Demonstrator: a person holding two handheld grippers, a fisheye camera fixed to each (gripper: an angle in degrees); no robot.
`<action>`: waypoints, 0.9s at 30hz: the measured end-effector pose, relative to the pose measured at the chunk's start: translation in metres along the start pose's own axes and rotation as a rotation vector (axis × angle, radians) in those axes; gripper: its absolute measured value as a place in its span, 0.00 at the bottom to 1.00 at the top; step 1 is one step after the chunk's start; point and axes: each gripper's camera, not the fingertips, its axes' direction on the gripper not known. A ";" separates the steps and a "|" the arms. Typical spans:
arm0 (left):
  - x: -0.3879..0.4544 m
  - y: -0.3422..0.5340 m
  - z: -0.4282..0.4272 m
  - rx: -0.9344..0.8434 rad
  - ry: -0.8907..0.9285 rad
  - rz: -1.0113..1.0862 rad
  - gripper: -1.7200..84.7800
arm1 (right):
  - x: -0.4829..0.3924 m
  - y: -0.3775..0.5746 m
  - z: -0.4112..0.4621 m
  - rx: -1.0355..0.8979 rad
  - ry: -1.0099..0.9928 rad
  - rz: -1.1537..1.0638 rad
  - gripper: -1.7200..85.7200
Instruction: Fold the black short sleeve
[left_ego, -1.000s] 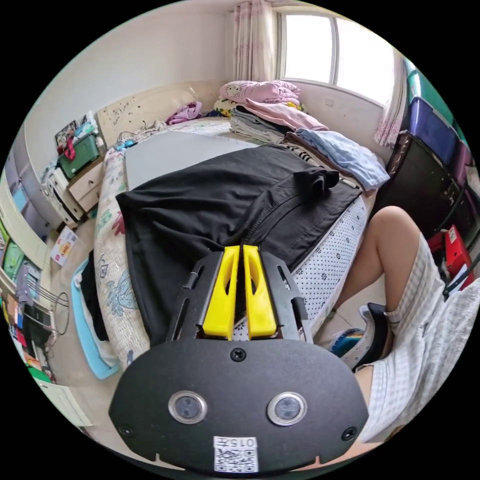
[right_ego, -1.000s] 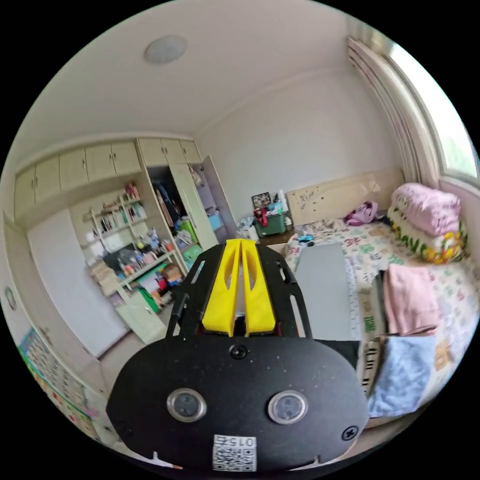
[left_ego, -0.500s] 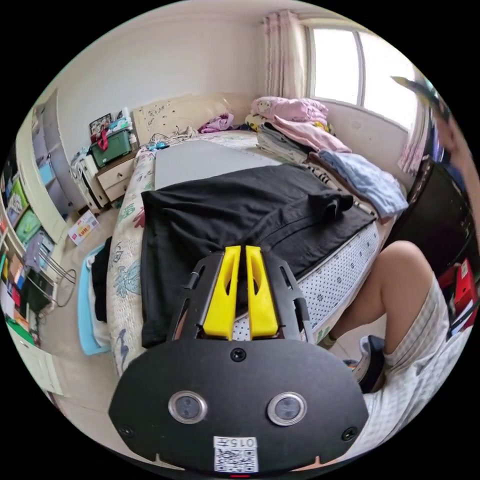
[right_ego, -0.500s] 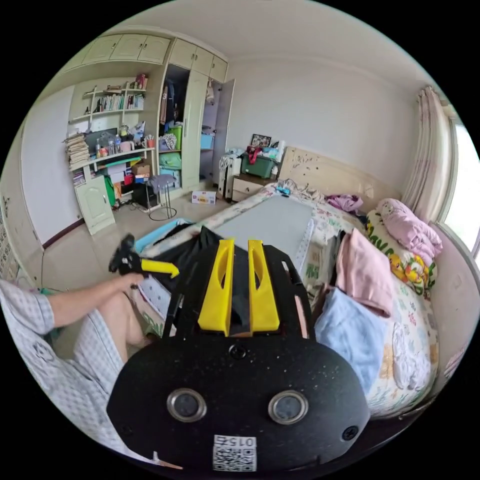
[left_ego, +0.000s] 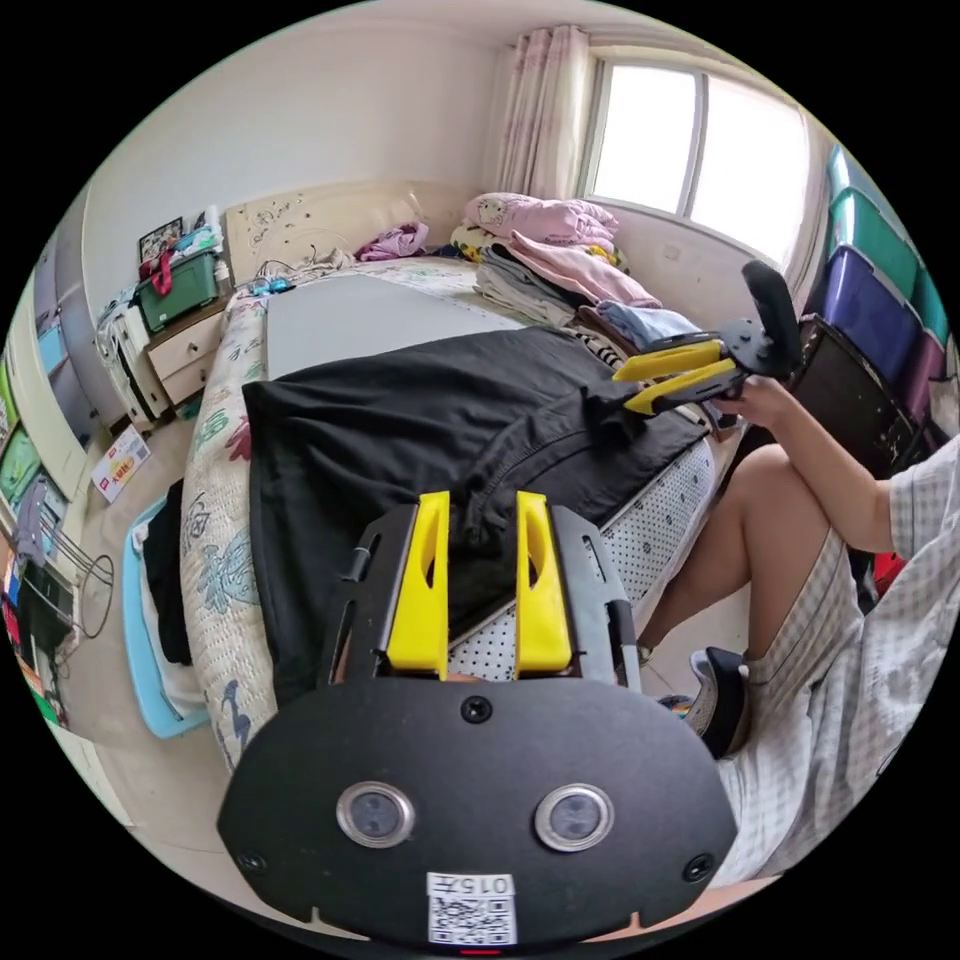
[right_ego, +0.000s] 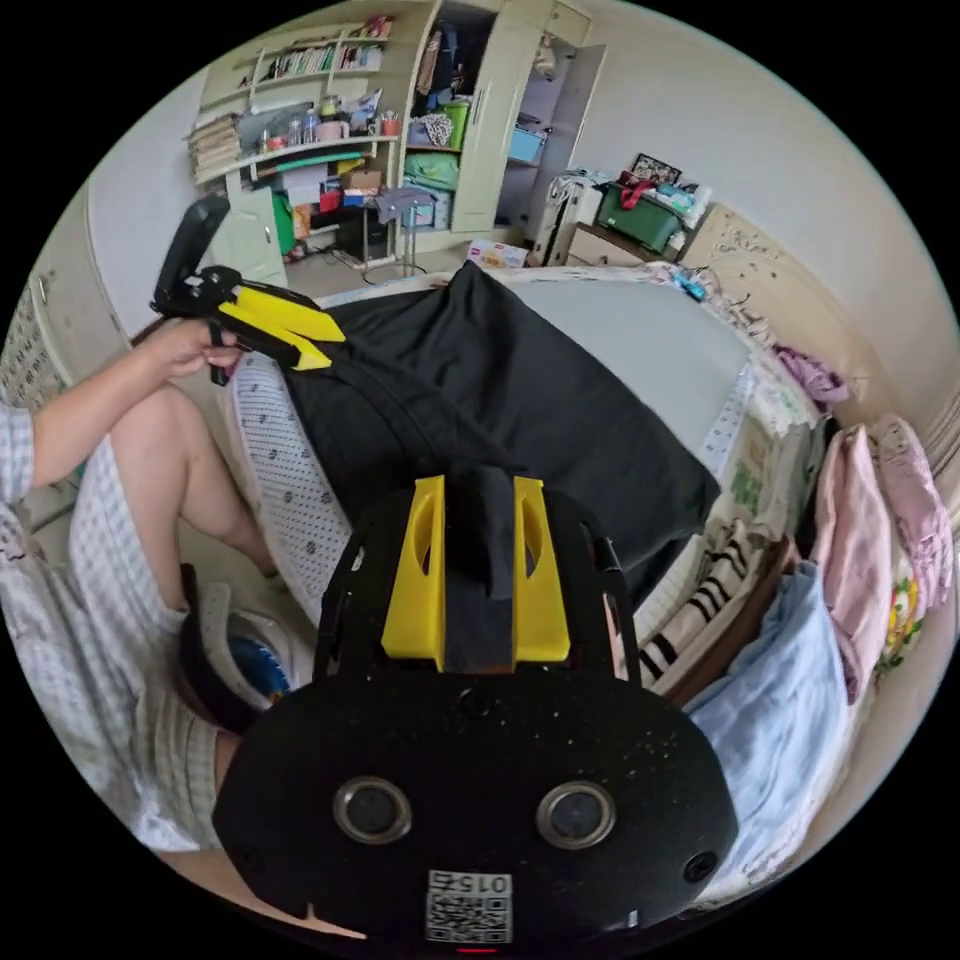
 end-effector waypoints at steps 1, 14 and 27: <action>0.000 -0.003 0.001 -0.024 -0.013 0.016 0.13 | 0.007 0.001 -0.005 -0.032 -0.082 -0.031 0.14; -0.021 -0.019 -0.025 -0.032 -0.005 0.120 0.06 | 0.048 0.028 -0.023 -0.051 -0.103 -0.022 0.01; -0.089 -0.020 -0.058 -0.034 0.199 0.061 0.08 | 0.120 0.041 -0.071 0.149 -0.427 0.194 0.12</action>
